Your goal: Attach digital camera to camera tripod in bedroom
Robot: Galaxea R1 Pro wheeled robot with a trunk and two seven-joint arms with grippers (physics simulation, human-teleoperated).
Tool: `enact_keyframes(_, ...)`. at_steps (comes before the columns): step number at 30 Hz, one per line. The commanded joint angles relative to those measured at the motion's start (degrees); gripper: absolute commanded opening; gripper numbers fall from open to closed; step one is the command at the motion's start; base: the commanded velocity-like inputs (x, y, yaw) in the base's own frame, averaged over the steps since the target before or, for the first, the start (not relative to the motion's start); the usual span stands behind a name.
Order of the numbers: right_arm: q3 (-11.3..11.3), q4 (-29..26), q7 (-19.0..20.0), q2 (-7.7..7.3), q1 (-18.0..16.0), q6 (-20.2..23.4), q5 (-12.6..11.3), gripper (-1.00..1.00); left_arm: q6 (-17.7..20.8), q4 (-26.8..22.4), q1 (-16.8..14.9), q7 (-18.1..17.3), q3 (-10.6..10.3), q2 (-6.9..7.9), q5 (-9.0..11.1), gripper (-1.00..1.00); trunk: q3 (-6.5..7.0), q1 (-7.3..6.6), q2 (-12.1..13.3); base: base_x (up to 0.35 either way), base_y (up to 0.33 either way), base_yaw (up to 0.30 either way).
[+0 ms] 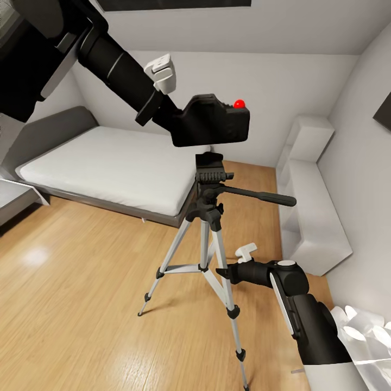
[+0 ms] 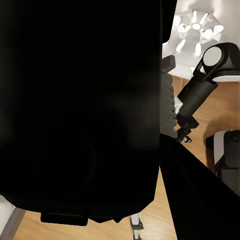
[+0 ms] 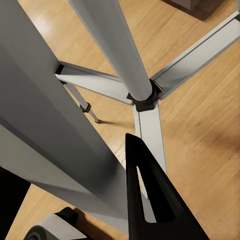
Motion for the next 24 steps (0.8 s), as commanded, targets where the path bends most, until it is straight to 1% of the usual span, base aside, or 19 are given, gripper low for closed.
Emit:
enact_keyframes(1, -0.1, 0.6, 0.5, 0.01, -0.1, 0.6, 4.7, -1.0, 0.4, 0.0, -0.1, 0.0, -0.2, -0.04, 0.2, -1.0, -0.11, 0.04, -0.1, 0.0, 0.0, 0.0)
enact_keyframes(5, -0.1, 0.6, 0.5, 0.01, -0.1, 0.6, 4.7, -1.0, 0.4, 0.1, -0.1, 0.0, -0.3, -0.25, 0.3, -1.0, -0.11, 0.04, -0.1, 0.0, 0.0, 0.0)
enact_keyframes(21, -0.1, 0.6, 0.5, 0.01, -0.1, 0.6, 4.7, -1.0, 0.4, 0.4, -0.1, 0.0, -0.4, 0.04, 0.5, -1.0, -0.11, 0.04, -0.1, 0.0, 0.0, 0.0)
enact_keyframes(24, -0.1, 0.6, 0.5, 0.01, -0.1, 0.6, 4.7, -1.0, 0.4, 0.4, -0.1, 0.0, -1.0, -0.01, 0.5, -1.0, -0.11, 0.04, -0.1, 0.0, 0.0, 0.0)
